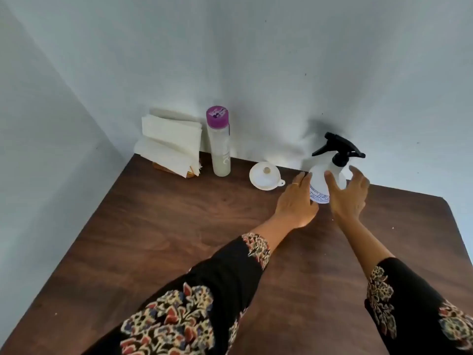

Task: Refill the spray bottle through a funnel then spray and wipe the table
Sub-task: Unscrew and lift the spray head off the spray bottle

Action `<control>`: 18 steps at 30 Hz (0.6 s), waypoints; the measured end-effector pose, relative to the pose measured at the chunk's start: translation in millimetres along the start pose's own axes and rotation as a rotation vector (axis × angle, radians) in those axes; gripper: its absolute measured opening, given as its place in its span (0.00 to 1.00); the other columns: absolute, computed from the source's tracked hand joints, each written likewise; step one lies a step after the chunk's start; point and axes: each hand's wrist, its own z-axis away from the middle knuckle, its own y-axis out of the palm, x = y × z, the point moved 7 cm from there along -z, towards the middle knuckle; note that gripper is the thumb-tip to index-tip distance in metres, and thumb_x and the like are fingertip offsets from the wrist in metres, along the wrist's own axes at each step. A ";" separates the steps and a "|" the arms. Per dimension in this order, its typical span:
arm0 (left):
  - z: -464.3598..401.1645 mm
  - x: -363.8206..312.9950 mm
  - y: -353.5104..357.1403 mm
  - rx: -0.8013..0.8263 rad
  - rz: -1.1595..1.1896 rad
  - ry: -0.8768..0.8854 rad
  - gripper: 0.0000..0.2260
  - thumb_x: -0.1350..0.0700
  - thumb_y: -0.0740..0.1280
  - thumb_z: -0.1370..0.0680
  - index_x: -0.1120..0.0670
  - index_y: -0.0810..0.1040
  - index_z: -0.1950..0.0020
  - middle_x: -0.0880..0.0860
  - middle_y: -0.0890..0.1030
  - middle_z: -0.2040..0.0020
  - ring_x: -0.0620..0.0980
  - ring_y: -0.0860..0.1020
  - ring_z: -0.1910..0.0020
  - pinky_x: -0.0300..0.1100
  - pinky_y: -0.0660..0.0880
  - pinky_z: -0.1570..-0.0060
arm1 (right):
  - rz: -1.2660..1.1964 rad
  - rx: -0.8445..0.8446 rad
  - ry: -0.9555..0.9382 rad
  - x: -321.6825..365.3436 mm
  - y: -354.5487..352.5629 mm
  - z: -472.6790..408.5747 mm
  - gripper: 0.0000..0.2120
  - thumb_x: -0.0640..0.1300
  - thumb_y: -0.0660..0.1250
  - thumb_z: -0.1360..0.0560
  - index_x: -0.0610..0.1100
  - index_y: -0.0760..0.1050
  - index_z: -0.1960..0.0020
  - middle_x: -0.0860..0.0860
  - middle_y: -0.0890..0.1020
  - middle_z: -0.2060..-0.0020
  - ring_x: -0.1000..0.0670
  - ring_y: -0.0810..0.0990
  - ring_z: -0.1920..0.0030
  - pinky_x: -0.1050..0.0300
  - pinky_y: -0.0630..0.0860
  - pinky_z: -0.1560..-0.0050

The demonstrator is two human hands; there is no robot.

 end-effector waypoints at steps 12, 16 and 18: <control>-8.4 -6.8 22.3 0.096 -0.123 -0.023 0.37 0.51 0.64 0.23 0.50 0.43 0.24 0.53 0.44 0.22 0.59 0.56 0.26 0.62 0.59 0.31 | -0.023 -0.101 -0.136 15.4 -2.8 2.8 0.16 0.51 0.62 0.22 0.41 0.72 0.41 0.46 0.81 0.46 0.46 0.78 0.45 0.59 0.67 0.51; 29.9 -8.0 11.1 0.001 -0.060 0.025 0.37 0.50 0.65 0.24 0.51 0.44 0.24 0.54 0.45 0.22 0.58 0.59 0.26 0.59 0.64 0.33 | -0.035 -0.150 -0.199 29.5 -12.7 36.3 0.18 0.54 0.62 0.23 0.41 0.73 0.42 0.46 0.81 0.49 0.46 0.78 0.48 0.57 0.70 0.52; 65.5 -5.1 -3.0 -0.056 -0.038 0.042 0.37 0.51 0.65 0.24 0.51 0.44 0.24 0.54 0.46 0.22 0.57 0.59 0.26 0.58 0.66 0.33 | -0.052 -0.145 -0.251 42.4 -15.9 66.8 0.20 0.56 0.61 0.24 0.41 0.74 0.44 0.46 0.81 0.52 0.46 0.78 0.50 0.51 0.74 0.50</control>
